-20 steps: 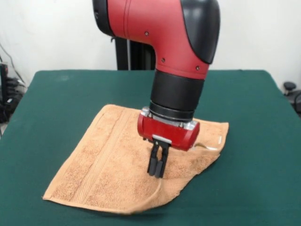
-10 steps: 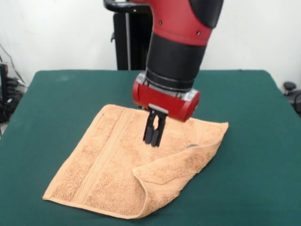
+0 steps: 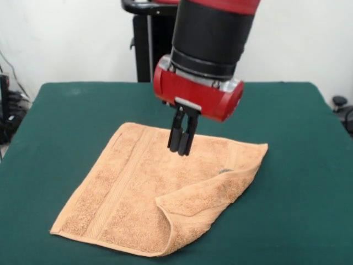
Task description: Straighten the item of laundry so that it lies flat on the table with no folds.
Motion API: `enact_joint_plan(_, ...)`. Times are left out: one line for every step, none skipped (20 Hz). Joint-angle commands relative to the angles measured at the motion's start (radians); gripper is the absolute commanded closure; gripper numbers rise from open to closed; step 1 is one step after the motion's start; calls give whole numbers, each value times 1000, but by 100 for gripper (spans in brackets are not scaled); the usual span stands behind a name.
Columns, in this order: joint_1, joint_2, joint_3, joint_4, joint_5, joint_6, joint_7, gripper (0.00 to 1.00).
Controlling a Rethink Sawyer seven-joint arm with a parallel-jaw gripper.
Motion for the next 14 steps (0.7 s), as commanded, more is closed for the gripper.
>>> enact_joint_plan(36, 33, 22, -28, 31, 92, 264, 100)
enact_joint_plan(38, 37, 26, -15, 31, 68, 269, 100)
enact_joint_plan(41, 43, 28, -3, 31, 44, 274, 100)
enact_joint_plan(47, 49, 29, 9, 30, 19, 282, 100)
enact_joint_plan(51, 54, 30, 18, 29, -1, 288, 100)
enact_joint_plan(56, 61, 31, 30, 28, -24, 295, 100)
enact_joint_plan(61, 67, 35, 46, 27, -49, 300, 100)
enact_joint_plan(63, 71, 37, 55, 27, -67, 302, 100)
enact_joint_plan(65, 75, 40, 65, 27, -85, 303, 100)
enact_joint_plan(71, 80, 41, 74, 29, -103, 311, 100)
enact_joint_plan(74, 84, 41, 83, 30, -120, 316, 100)
enact_joint_plan(80, 87, 40, 92, 32, -137, 324, 100)
enact_joint_plan(83, 89, 39, 99, 33, -150, 328, 100)
enact_joint_plan(86, 90, 39, 108, 35, -164, 332, 100)
